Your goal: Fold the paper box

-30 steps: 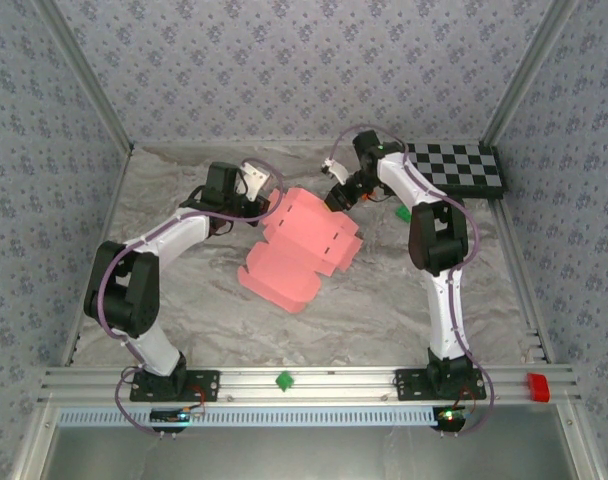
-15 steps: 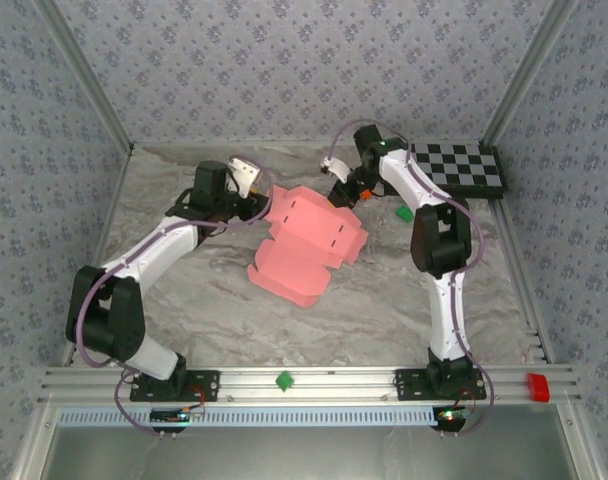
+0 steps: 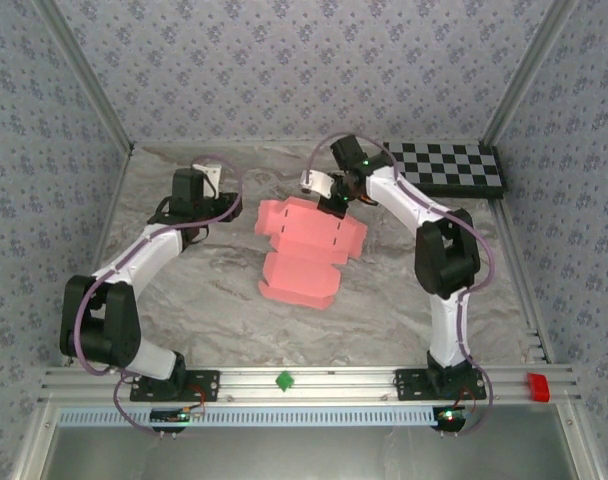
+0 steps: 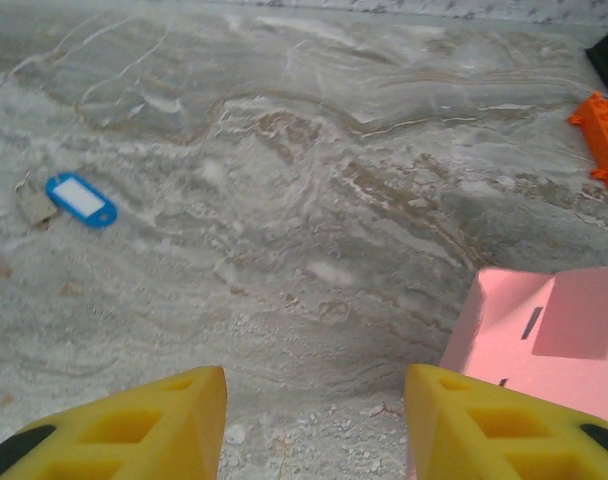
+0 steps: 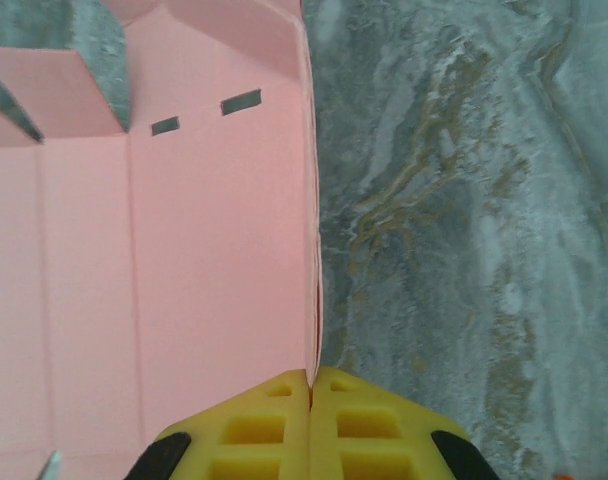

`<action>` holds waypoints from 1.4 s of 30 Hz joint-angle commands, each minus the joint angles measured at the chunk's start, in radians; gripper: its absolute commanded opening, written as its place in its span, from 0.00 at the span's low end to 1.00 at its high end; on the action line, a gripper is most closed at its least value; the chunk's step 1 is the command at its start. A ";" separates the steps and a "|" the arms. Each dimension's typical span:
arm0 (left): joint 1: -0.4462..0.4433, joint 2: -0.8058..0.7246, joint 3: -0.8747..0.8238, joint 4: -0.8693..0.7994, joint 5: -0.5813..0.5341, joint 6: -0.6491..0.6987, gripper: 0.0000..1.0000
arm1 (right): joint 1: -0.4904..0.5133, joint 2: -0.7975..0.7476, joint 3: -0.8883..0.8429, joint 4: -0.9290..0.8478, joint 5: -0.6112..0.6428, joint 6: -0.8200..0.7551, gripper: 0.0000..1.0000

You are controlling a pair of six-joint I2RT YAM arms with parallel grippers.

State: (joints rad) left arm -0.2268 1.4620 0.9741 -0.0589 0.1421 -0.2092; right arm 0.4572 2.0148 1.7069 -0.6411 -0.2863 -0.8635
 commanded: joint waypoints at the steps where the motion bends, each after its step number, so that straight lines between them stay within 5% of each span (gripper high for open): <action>1: 0.013 -0.014 -0.019 0.018 -0.045 -0.097 0.50 | 0.022 -0.090 -0.113 0.245 0.159 -0.059 0.02; 16: 0.017 0.177 0.100 -0.086 0.052 -0.171 0.46 | 0.155 -0.212 -0.463 0.791 0.474 -0.175 0.00; 23: 0.018 0.266 0.172 -0.120 0.001 -0.176 0.44 | 0.201 -0.220 -0.579 0.996 0.545 -0.229 0.00; 31: 0.033 0.319 0.203 -0.113 -0.074 -0.183 0.45 | 0.223 -0.227 -0.628 1.029 0.549 -0.232 0.00; 42: 0.034 0.418 0.295 -0.164 0.125 -0.075 0.45 | 0.242 -0.235 -0.672 1.057 0.555 -0.224 0.00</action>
State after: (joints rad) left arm -0.1925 1.8622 1.2362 -0.1864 0.1925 -0.3206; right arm 0.6895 1.8095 1.0492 0.3790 0.2512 -1.0859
